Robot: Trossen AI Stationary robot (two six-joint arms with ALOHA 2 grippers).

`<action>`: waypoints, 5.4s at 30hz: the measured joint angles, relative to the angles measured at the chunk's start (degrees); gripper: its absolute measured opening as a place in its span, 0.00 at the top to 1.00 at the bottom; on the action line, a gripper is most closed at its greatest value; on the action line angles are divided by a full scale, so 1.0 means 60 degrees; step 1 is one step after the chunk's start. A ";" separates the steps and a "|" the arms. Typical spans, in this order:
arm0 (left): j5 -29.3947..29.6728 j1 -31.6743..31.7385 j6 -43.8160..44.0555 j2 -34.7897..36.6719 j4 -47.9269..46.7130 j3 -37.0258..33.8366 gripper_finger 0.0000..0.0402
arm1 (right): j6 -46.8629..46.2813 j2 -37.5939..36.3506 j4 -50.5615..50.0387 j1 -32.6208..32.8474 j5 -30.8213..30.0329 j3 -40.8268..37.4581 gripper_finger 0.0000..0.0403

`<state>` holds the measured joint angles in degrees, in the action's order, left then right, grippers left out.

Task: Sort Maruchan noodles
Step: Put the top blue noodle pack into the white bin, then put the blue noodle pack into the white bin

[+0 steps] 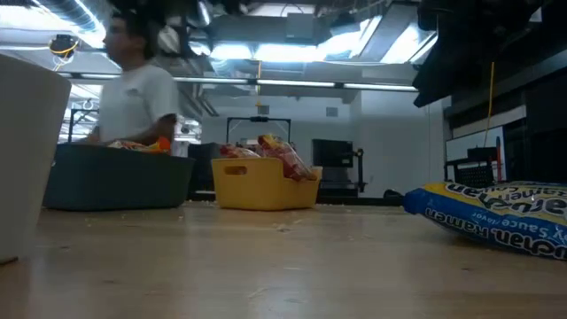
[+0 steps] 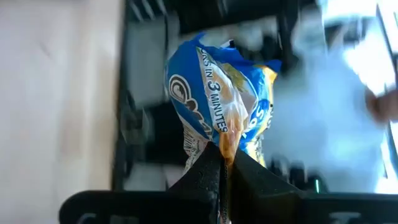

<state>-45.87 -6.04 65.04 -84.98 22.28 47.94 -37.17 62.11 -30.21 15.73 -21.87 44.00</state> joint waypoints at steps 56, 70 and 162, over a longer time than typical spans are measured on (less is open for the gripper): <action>0.1305 -0.2138 -0.6358 0.1415 -0.9640 0.1541 0.66 | -0.0775 -0.0001 -0.0475 0.0011 0.2274 -0.1022 0.40; 0.5759 -0.1135 -0.6105 0.1281 -0.8247 0.2730 0.67 | -0.5490 0.0201 0.0201 0.3274 0.1624 -0.2401 0.40; 0.5730 -0.0248 -0.0341 -0.5131 -0.0539 0.1974 0.39 | -0.3642 0.5420 0.4218 0.2763 0.0739 -0.0730 0.40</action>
<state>-11.49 -7.53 63.00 -115.77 19.04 59.79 -59.02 94.63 -4.91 32.30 -17.43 39.62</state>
